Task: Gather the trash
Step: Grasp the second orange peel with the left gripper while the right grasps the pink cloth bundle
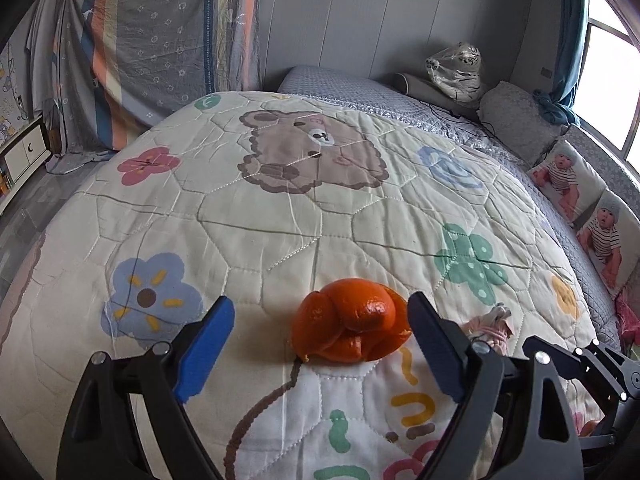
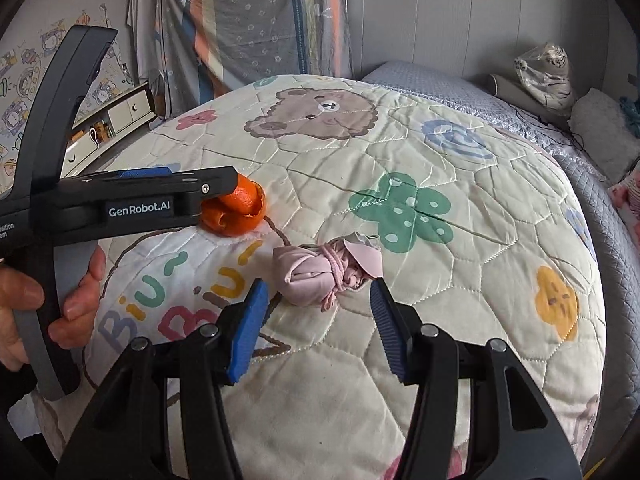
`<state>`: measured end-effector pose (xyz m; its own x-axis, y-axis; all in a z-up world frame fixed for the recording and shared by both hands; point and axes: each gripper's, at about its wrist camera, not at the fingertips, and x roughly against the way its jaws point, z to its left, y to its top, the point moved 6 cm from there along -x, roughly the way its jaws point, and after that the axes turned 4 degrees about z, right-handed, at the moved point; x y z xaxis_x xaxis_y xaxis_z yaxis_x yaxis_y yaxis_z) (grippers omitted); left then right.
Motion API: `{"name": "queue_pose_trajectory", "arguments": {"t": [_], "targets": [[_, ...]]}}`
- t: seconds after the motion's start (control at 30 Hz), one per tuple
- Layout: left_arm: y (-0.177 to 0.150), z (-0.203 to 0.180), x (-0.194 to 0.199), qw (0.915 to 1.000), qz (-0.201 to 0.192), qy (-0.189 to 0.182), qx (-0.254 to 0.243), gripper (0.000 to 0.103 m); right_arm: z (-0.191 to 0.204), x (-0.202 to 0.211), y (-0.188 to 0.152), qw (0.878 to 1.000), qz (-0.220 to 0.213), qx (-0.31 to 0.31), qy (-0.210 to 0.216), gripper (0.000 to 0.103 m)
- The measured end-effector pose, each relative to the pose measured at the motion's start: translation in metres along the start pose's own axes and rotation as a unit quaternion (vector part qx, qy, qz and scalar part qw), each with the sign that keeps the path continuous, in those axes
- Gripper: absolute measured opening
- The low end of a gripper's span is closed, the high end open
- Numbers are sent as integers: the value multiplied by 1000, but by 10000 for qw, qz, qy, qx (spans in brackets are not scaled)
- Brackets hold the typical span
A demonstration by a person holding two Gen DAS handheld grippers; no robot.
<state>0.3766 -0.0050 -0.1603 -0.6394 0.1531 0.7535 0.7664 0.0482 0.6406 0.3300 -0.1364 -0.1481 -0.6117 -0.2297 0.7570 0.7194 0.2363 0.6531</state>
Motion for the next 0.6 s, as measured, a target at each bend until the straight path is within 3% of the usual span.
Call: {"name": "queue_pose_trajectory", "arguments": {"t": [0.17,0.47,0.6], "targets": [[2,6,-9,9998,110,36,175,81,3,-13,4,9999,142,50,24,50],[0,-5,-19,9996,289,-20,25,72,2,-29,10,9996,260,65,-20,50],[-2,-7,-24,9991,380,-168,101,52,2,-34,11,9995,300,48,10,47]]}}
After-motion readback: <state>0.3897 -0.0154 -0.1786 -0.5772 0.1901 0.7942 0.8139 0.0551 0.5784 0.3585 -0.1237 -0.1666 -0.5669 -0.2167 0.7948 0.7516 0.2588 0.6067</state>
